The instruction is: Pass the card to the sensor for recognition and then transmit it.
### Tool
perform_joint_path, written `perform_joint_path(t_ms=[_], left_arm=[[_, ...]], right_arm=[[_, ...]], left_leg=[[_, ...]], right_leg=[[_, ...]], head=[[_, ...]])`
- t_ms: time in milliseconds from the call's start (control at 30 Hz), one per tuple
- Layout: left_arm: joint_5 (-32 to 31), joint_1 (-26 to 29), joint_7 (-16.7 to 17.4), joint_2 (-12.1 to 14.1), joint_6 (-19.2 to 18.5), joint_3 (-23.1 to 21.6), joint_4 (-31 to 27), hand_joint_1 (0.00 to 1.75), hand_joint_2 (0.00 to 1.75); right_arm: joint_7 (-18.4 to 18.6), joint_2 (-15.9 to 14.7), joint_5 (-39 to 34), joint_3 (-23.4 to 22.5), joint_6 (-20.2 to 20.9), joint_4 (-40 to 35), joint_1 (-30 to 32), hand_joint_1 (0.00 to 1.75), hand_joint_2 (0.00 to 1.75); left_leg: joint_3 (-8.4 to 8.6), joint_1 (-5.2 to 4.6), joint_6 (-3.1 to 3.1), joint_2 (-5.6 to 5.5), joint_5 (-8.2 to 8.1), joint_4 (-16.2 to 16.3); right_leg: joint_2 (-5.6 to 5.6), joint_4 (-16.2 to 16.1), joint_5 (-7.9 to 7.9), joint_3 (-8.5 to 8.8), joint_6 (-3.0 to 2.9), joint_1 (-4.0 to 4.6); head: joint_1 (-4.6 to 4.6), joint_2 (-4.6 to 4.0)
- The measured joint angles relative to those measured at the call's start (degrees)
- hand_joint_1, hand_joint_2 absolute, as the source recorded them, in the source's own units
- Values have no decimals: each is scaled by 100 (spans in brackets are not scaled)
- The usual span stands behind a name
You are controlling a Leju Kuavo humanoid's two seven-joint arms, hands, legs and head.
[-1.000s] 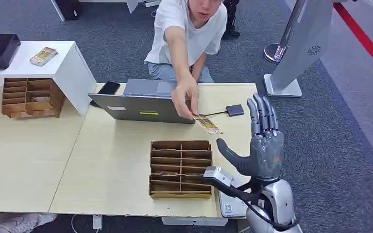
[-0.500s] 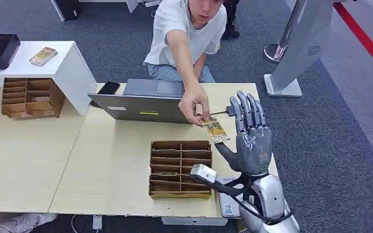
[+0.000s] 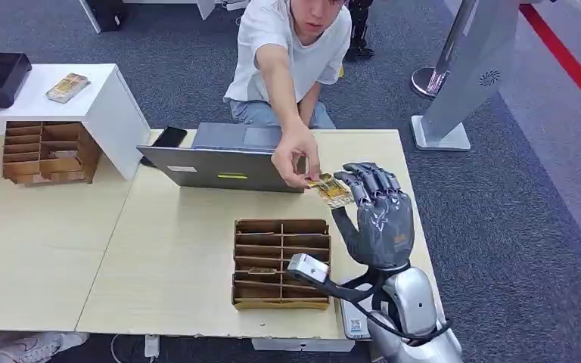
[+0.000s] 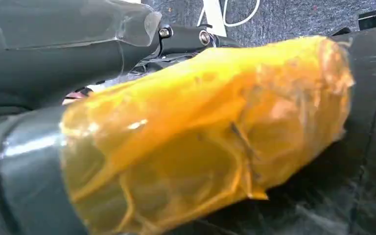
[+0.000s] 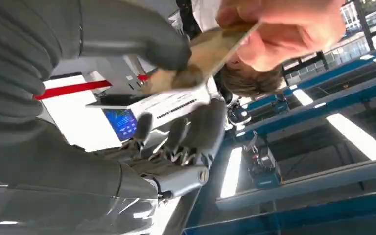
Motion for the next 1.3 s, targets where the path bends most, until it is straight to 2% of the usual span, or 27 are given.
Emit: perform_joint_path(t_ms=[400,633,733,1000,1167,1300], left_arm=[[59,0,0,-2,0,-118,0,0,0],[122,0,11,-2,0,-236,0,0,0],[168,3,18,-2,0,-251,0,0,0],[297,17,90,-9,0,-299,4,0,0],[387,26,96,-9,0,-317,50,0,0],[407,35,107,-9,0,-323,68,0,0]], right_arm=[[-9,-4,-81,37,122,26,-14,175,175],[-197,-4,-702,59,398,-24,-1,175,175],[-301,-4,-1079,59,576,-112,35,175,175],[-551,-7,-2691,-46,1600,-455,347,175,175],[-647,-68,-3480,-252,2101,-601,579,175,175],[-684,-168,-3843,-422,2319,-651,745,175,175]], left_leg=[[0,0,0,0,0,0],[1,0,0,0,0,0],[1,0,0,0,0,0],[0,0,0,0,0,0],[0,0,1,-1,-1,0],[0,0,1,-1,-1,0]], right_leg=[[0,0,0,0,0,0],[0,0,0,0,0,0],[0,0,0,0,0,0],[0,0,0,-1,0,0],[-2,-1,0,-1,0,0],[-1,-1,0,0,0,0]], head=[[0,-2],[0,-2],[0,0],[0,0],[0,-2],[0,0]])
